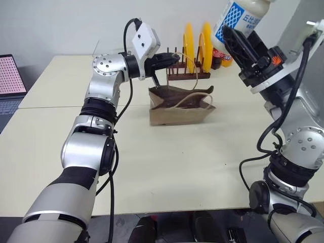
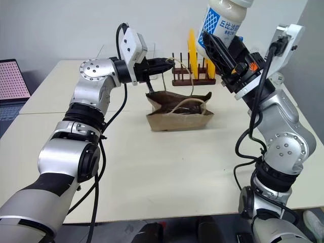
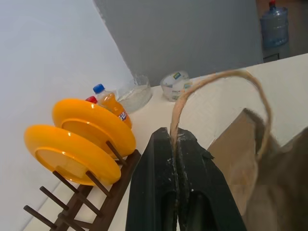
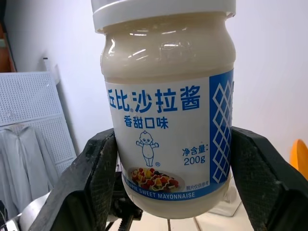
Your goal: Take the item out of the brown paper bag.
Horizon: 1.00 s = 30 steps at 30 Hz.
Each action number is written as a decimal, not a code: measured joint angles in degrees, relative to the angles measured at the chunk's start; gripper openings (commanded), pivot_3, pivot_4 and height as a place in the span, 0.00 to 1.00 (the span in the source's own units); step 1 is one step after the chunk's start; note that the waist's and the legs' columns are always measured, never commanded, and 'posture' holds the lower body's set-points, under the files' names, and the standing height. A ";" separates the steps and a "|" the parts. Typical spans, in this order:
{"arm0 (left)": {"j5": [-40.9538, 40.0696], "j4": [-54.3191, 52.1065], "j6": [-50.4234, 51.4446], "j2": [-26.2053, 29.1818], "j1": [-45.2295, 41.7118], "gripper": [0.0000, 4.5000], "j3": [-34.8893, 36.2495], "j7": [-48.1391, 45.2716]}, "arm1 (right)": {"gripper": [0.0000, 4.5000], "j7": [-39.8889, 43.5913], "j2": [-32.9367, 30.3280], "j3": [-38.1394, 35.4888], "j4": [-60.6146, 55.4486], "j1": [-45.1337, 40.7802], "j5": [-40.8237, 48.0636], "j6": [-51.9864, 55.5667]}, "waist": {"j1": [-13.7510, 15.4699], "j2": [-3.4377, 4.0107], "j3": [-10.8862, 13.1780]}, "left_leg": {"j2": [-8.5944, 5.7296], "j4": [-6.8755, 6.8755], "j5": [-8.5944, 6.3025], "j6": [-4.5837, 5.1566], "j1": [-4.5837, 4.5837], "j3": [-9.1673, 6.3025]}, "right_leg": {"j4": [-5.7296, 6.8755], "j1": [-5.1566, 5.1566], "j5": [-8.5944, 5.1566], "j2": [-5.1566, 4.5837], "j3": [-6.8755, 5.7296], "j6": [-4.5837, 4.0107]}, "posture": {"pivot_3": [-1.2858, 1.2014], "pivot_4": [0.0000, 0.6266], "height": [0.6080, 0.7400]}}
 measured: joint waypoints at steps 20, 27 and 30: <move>0.06 -0.03 -0.09 0.86 -0.07 0.00 0.00 -0.80 | 0.68 9.62 -39.04 25.12 12.53 30.03 -45.90 -16.03 | -0.52 -0.01 0.01 | 0.06 0.05 -0.06 0.27 0.12 0.54 | 0.11 -0.05 -0.01 0.01 0.32 0.02 | 0.52 0.24 1.00; 0.06 -0.05 -0.02 0.93 -0.07 0.00 0.01 -1.15 | 0.68 16.98 -41.66 33.04 16.31 28.18 -54.21 -22.88 | -0.26 -0.04 0.02 | 0.05 0.08 0.01 0.14 0.07 0.53 | 0.03 -0.05 -0.01 -0.01 0.31 0.02 | 0.52 0.24 1.00; 0.06 -0.11 0.05 0.93 -0.07 0.00 0.01 -1.15 | 0.89 18.78 -41.71 33.99 17.61 27.15 -56.80 -25.40 | -0.22 -0.04 0.03 | 0.05 0.08 0.02 0.12 0.07 0.54 | 0.04 -0.05 -0.01 -0.01 0.32 0.02 | 0.52 0.24 1.00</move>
